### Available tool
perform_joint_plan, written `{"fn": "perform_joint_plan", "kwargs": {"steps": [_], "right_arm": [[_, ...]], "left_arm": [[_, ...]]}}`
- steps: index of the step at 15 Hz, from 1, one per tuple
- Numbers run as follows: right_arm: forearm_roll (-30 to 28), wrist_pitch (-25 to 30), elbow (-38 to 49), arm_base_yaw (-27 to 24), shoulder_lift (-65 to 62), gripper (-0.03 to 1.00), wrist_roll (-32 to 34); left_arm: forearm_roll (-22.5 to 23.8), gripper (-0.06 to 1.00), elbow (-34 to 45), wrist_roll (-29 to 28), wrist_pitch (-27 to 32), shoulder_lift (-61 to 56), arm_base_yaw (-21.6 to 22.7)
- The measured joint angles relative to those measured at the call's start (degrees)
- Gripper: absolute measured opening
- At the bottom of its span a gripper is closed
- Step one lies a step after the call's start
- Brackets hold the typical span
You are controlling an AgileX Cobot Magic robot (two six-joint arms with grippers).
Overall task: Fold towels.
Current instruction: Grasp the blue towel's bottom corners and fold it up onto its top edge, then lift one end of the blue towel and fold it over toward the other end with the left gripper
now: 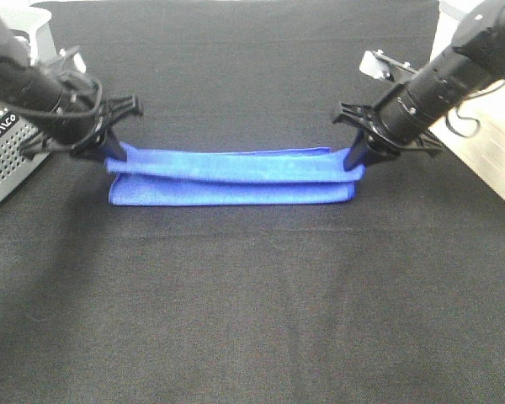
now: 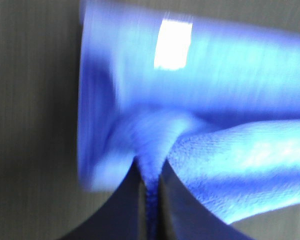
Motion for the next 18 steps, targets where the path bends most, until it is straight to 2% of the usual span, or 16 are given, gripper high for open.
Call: {"fn": "perform_joint_plan", "kwargs": {"steps": [4,8,9,13,15,18], "right_arm": [[-0.6,1.1,-7.2,0.0,5.3,0.00,0.1],[-1.0,1.0,-7.8,0.0,7.2,0.00,0.3],[-1.0,1.0,-8.0,0.0,7.3,0.03,0.8],[-1.0,2.6,-8.3,0.0,7.3,0.69,1.5],[-1.9,4.0,-8.3,0.0,6.9,0.81,1.5],[-4.3,6.6,-8.3,0.0,4.5,0.83,1.6]], "left_arm": [[0.6,0.01,-7.5,0.0,0.0,6.3,0.3],[0.9,0.02,-8.2,0.0,0.0,8.5,0.3],[0.9,0.04,-8.2,0.0,0.0,8.8,0.3],[1.0,0.60,-8.2,0.0,-0.9,8.9,0.3],[2.0,0.69,-8.2,-0.8,-1.3,8.3,0.3],[4.6,0.70,-8.4,-2.1,-0.7,8.0,0.3]]}}
